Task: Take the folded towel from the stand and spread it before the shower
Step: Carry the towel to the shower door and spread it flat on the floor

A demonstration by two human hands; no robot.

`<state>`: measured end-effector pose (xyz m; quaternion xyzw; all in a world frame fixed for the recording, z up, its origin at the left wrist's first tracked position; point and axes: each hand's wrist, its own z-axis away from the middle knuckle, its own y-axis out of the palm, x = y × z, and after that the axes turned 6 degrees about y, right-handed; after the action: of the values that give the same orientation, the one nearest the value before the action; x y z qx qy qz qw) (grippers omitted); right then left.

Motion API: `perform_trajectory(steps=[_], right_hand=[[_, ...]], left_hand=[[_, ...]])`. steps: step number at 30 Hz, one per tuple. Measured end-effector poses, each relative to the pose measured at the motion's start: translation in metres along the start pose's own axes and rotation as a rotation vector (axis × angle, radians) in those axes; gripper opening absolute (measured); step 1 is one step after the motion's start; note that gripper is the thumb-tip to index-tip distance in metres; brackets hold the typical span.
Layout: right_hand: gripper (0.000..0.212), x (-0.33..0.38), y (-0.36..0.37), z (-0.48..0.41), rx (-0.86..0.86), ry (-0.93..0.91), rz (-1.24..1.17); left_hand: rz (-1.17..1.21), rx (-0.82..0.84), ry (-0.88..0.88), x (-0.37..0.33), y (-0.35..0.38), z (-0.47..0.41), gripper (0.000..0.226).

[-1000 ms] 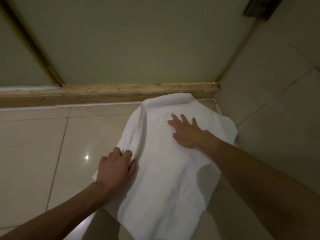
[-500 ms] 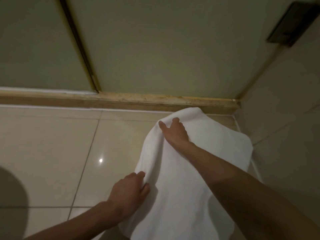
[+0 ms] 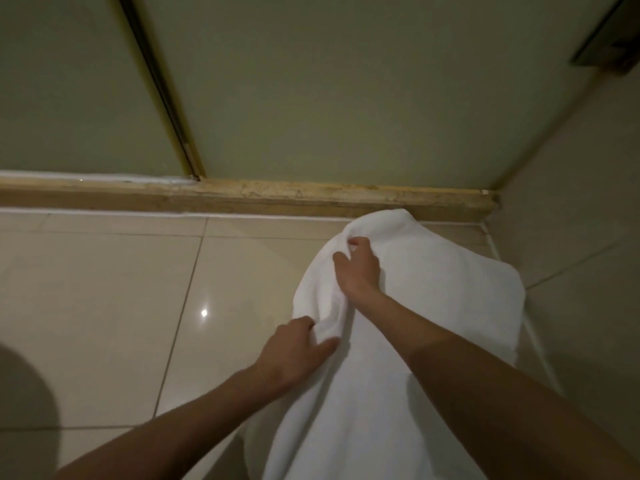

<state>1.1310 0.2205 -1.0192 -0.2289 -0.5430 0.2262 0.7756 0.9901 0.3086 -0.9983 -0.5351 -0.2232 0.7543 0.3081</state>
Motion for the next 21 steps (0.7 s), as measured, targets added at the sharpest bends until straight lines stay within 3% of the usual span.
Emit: perform_trajectory(steps=[5, 11, 21], right_hand=[[0.023, 0.011, -0.022, 0.000, -0.145, -0.027, -0.172], [0.009, 0.043, -0.039, 0.012, -0.151, -0.217, -0.294], [0.005, 0.114, 0.008, 0.051, -0.002, -0.407, -0.352]], left_hand=[[0.141, -0.174, 0.189, -0.010, -0.002, -0.005, 0.038], [0.262, -0.328, 0.309, -0.024, -0.024, 0.003, 0.033], [0.359, -0.580, 0.261, 0.018, -0.058, 0.029, 0.042]])
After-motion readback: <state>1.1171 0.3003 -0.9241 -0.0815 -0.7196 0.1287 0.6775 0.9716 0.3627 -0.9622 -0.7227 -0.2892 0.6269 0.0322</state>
